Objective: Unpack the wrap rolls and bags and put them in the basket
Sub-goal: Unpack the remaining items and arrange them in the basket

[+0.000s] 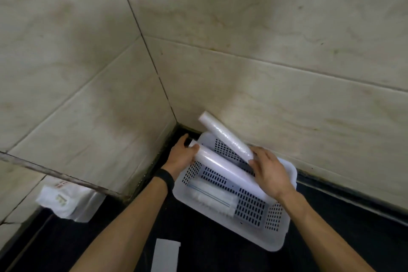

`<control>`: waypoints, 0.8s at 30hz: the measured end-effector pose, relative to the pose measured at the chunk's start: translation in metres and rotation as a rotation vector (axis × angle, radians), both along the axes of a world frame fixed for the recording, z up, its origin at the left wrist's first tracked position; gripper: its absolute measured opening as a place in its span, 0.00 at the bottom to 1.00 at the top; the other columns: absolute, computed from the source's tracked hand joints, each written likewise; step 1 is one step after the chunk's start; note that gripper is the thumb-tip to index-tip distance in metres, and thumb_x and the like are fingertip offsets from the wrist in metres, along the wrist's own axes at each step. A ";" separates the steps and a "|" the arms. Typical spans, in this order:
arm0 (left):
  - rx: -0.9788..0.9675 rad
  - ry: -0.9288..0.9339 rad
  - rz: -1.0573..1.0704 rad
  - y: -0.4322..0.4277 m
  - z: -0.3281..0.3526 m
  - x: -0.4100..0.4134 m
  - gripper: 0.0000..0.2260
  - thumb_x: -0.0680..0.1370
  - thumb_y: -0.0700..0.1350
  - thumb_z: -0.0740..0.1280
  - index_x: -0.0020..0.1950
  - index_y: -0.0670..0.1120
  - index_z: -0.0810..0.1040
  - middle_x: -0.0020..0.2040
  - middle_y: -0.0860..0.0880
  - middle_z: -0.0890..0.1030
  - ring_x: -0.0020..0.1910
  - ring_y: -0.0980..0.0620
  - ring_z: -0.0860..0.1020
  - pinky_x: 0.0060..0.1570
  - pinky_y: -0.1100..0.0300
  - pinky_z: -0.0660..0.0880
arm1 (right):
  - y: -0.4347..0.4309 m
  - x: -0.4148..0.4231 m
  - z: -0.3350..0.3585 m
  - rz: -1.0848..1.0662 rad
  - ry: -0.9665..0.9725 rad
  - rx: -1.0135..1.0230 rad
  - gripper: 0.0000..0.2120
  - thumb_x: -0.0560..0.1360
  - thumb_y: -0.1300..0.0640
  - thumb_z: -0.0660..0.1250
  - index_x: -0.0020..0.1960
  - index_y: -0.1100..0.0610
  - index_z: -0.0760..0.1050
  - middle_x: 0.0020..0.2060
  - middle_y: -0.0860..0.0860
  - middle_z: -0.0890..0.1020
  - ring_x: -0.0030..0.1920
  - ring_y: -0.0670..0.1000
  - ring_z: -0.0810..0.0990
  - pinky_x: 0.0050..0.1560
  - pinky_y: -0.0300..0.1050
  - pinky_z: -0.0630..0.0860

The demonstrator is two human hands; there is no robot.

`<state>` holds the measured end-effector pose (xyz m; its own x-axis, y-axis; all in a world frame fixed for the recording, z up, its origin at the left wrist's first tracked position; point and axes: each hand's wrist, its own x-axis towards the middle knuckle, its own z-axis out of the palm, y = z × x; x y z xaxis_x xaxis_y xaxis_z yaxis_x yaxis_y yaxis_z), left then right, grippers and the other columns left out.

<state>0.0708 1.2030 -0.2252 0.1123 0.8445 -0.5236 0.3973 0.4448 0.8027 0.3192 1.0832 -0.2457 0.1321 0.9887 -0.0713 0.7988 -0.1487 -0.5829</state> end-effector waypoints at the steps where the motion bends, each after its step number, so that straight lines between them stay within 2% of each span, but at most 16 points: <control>1: -0.035 -0.042 0.002 0.003 0.000 0.000 0.25 0.82 0.45 0.64 0.78 0.49 0.63 0.65 0.46 0.75 0.54 0.47 0.78 0.53 0.53 0.78 | -0.010 0.000 0.006 -0.055 0.081 0.085 0.17 0.83 0.56 0.60 0.72 0.56 0.70 0.64 0.54 0.77 0.61 0.55 0.76 0.58 0.43 0.69; 4: -0.039 -0.093 0.017 0.015 0.004 0.005 0.18 0.82 0.43 0.63 0.73 0.45 0.71 0.61 0.45 0.77 0.52 0.48 0.78 0.49 0.54 0.77 | -0.041 -0.003 0.024 -0.139 0.219 0.222 0.17 0.83 0.50 0.61 0.72 0.48 0.69 0.63 0.42 0.77 0.60 0.40 0.75 0.57 0.38 0.72; 7: -0.016 -0.123 -0.003 0.026 0.011 0.018 0.14 0.83 0.43 0.63 0.67 0.42 0.76 0.56 0.43 0.80 0.48 0.47 0.77 0.44 0.57 0.76 | -0.067 -0.009 0.024 -0.160 0.274 0.182 0.19 0.83 0.46 0.61 0.72 0.44 0.68 0.64 0.36 0.75 0.64 0.38 0.74 0.59 0.34 0.71; 9: -0.006 -0.138 -0.016 0.031 0.014 0.028 0.12 0.83 0.42 0.62 0.65 0.41 0.78 0.49 0.43 0.80 0.44 0.47 0.77 0.42 0.57 0.76 | -0.073 -0.015 0.017 -0.135 0.232 0.144 0.18 0.82 0.46 0.60 0.71 0.46 0.69 0.63 0.39 0.75 0.62 0.39 0.74 0.59 0.37 0.72; 10: -0.010 -0.148 -0.007 0.034 0.014 0.030 0.13 0.83 0.42 0.62 0.65 0.41 0.78 0.49 0.42 0.81 0.46 0.45 0.79 0.45 0.54 0.78 | -0.073 -0.020 0.013 -0.110 0.202 0.131 0.18 0.83 0.47 0.59 0.71 0.48 0.69 0.62 0.41 0.75 0.60 0.41 0.74 0.59 0.39 0.72; 12: -0.055 -0.169 0.032 0.039 0.011 0.030 0.15 0.82 0.47 0.63 0.66 0.40 0.77 0.57 0.40 0.81 0.56 0.41 0.79 0.57 0.47 0.78 | -0.067 -0.028 0.002 -0.064 0.120 0.095 0.17 0.83 0.51 0.59 0.72 0.51 0.69 0.63 0.47 0.77 0.61 0.48 0.75 0.60 0.45 0.73; 13: -0.077 -0.152 0.042 0.040 0.011 0.027 0.17 0.82 0.51 0.63 0.65 0.42 0.78 0.58 0.41 0.81 0.57 0.42 0.79 0.57 0.46 0.78 | -0.062 -0.032 -0.004 -0.049 0.056 0.065 0.18 0.83 0.55 0.60 0.72 0.54 0.69 0.65 0.51 0.77 0.62 0.52 0.75 0.62 0.49 0.74; 16: -0.077 -0.054 0.024 0.041 0.013 0.010 0.20 0.81 0.59 0.59 0.63 0.49 0.79 0.55 0.49 0.82 0.53 0.50 0.78 0.49 0.53 0.74 | -0.044 -0.045 -0.018 -0.026 -0.117 -0.020 0.27 0.76 0.68 0.67 0.73 0.59 0.68 0.68 0.57 0.74 0.65 0.59 0.72 0.63 0.55 0.76; 18: -0.074 -0.074 -0.018 0.039 0.010 -0.003 0.19 0.80 0.60 0.60 0.65 0.52 0.78 0.58 0.52 0.81 0.56 0.52 0.78 0.53 0.52 0.73 | -0.037 -0.052 -0.023 0.006 -0.181 -0.032 0.34 0.69 0.74 0.69 0.72 0.59 0.68 0.69 0.57 0.73 0.65 0.59 0.70 0.61 0.54 0.77; 19: -0.068 -0.093 -0.062 0.036 0.009 -0.007 0.17 0.80 0.59 0.62 0.66 0.54 0.77 0.60 0.53 0.81 0.57 0.52 0.78 0.56 0.52 0.73 | -0.036 -0.053 -0.024 0.011 -0.208 -0.034 0.35 0.67 0.75 0.69 0.72 0.58 0.68 0.69 0.57 0.72 0.65 0.59 0.69 0.60 0.53 0.77; 21: -0.035 -0.122 -0.188 0.028 0.005 -0.010 0.16 0.79 0.50 0.68 0.67 0.58 0.75 0.61 0.54 0.80 0.57 0.56 0.79 0.53 0.57 0.75 | -0.035 -0.054 -0.027 0.003 -0.267 -0.039 0.33 0.69 0.72 0.70 0.72 0.56 0.69 0.69 0.56 0.73 0.65 0.59 0.71 0.60 0.52 0.75; 22: 0.001 -0.126 -0.234 0.024 0.002 -0.011 0.18 0.78 0.45 0.69 0.67 0.59 0.75 0.61 0.54 0.81 0.56 0.56 0.80 0.52 0.59 0.76 | -0.037 -0.054 -0.027 -0.007 -0.295 -0.047 0.33 0.71 0.69 0.70 0.73 0.55 0.69 0.69 0.55 0.73 0.66 0.58 0.72 0.59 0.53 0.75; 24: 0.099 -0.078 -0.257 0.014 -0.004 -0.009 0.22 0.78 0.42 0.69 0.70 0.58 0.73 0.61 0.54 0.81 0.58 0.55 0.80 0.56 0.57 0.77 | -0.044 -0.052 -0.027 -0.048 -0.347 -0.081 0.38 0.68 0.69 0.71 0.75 0.51 0.67 0.70 0.55 0.73 0.67 0.59 0.72 0.62 0.57 0.73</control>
<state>0.0616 1.2171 -0.2288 0.3662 0.8298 -0.4212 0.4224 0.2550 0.8698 0.2672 1.0395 -0.2731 0.2081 0.9738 -0.0921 0.9380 -0.2254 -0.2633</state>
